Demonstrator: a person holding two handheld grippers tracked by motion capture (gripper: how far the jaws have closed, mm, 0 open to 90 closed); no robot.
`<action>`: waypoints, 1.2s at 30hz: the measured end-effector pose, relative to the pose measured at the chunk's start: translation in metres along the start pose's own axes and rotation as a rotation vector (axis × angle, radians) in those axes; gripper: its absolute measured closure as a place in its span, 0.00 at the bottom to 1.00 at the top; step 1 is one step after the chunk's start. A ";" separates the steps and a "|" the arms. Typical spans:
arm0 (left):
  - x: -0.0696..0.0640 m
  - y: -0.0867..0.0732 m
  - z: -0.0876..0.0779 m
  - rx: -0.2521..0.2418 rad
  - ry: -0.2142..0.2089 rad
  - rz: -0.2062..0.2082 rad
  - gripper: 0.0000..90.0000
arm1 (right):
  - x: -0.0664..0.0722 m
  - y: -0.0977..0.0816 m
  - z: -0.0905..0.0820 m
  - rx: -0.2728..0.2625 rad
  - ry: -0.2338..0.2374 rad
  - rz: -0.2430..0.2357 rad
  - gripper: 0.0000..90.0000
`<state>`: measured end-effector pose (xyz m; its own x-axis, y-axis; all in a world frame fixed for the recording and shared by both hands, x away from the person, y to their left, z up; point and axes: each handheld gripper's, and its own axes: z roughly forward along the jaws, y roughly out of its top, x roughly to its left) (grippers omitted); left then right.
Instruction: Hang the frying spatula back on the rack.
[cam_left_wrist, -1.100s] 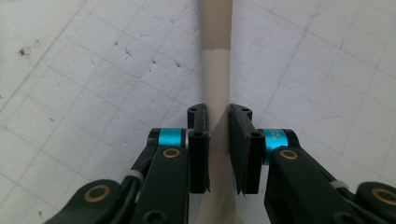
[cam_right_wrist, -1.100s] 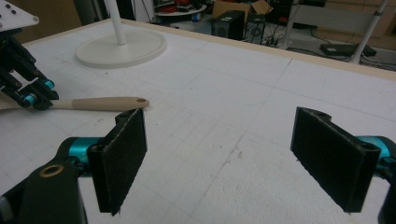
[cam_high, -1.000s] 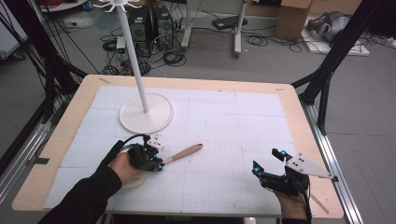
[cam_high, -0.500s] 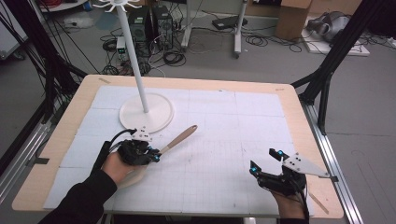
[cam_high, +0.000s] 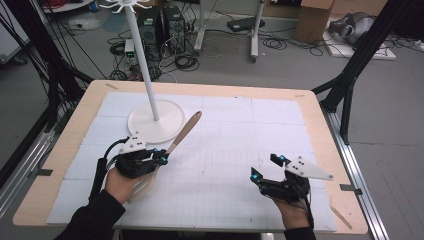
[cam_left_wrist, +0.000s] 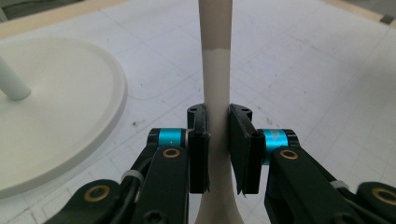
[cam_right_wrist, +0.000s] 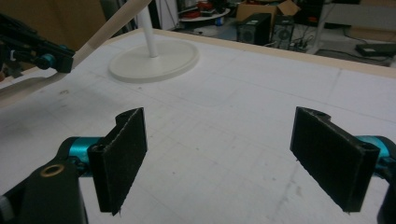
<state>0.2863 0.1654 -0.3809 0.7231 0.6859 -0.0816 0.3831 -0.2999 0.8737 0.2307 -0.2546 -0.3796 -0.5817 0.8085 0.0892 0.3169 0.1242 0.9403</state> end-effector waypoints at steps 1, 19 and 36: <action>-0.001 0.000 -0.001 -0.022 0.002 -0.006 0.86 | 0.003 0.002 0.004 0.000 0.011 -0.005 0.19; -0.016 0.000 -0.016 -0.183 -0.008 0.004 0.86 | 0.056 0.067 0.084 -0.020 0.184 -0.050 0.21; -0.036 0.001 -0.009 -0.175 -0.023 0.077 0.86 | 0.080 0.098 0.120 -0.039 0.276 -0.005 0.31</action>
<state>0.2555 0.1460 -0.3727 0.7604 0.6492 -0.0205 0.2215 -0.2296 0.9477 0.3049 -0.1086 -0.3198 -0.7670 0.6200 0.1655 0.2877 0.1017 0.9523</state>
